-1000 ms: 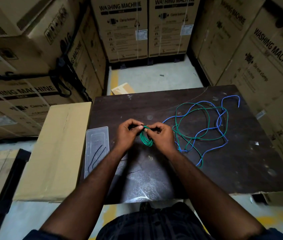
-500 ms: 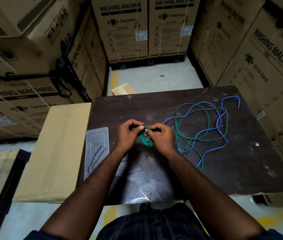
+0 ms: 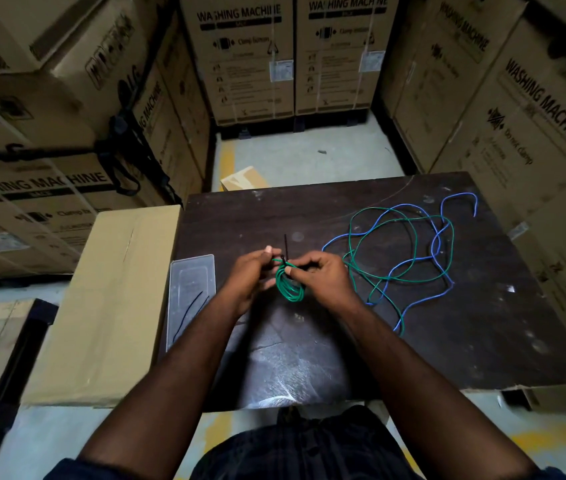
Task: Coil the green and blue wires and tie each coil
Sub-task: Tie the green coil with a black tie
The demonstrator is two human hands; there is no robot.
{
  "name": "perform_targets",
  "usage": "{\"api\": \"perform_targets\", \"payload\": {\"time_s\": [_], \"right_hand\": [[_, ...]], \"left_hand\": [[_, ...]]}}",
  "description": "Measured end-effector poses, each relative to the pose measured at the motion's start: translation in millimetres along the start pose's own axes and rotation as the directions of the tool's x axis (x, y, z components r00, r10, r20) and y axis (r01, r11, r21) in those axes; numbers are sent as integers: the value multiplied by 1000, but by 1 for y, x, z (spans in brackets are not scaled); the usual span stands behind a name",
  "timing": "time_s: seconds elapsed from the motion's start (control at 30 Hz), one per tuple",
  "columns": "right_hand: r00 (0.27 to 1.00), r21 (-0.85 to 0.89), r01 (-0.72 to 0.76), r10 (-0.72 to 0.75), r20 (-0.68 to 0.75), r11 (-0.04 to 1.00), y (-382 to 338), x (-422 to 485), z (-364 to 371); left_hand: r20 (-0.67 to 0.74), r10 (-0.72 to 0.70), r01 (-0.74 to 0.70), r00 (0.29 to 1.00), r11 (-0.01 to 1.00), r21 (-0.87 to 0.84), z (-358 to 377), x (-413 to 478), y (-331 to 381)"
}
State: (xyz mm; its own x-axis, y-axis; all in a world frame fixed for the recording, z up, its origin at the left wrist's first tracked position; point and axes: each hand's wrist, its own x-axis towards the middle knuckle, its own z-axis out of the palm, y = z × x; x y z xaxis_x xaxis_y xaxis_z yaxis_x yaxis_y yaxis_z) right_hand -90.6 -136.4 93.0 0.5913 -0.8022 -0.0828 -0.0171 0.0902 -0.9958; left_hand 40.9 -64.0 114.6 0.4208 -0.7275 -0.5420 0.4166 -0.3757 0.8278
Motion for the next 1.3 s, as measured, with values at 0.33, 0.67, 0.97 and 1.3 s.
{"api": "perform_targets", "payload": {"time_s": [0.33, 0.67, 0.97, 1.3], "right_hand": [[981, 258, -148, 109, 158, 955, -10, -9, -5], [956, 293, -222, 148, 252, 930, -19, -11, -3], [950, 313, -247, 164, 267, 917, -20, -9, -3], [945, 256, -203, 121, 304, 945, -18, -5, -2]], "left_hand": [[150, 13, 36, 989, 948, -318, -10, 2, 8], [113, 9, 34, 994, 926, -375, -8, 1, 4], [74, 46, -14, 996, 922, -388, -9, -1, 5], [61, 183, -176, 981, 979, -104, -16, -6, 13]]}}
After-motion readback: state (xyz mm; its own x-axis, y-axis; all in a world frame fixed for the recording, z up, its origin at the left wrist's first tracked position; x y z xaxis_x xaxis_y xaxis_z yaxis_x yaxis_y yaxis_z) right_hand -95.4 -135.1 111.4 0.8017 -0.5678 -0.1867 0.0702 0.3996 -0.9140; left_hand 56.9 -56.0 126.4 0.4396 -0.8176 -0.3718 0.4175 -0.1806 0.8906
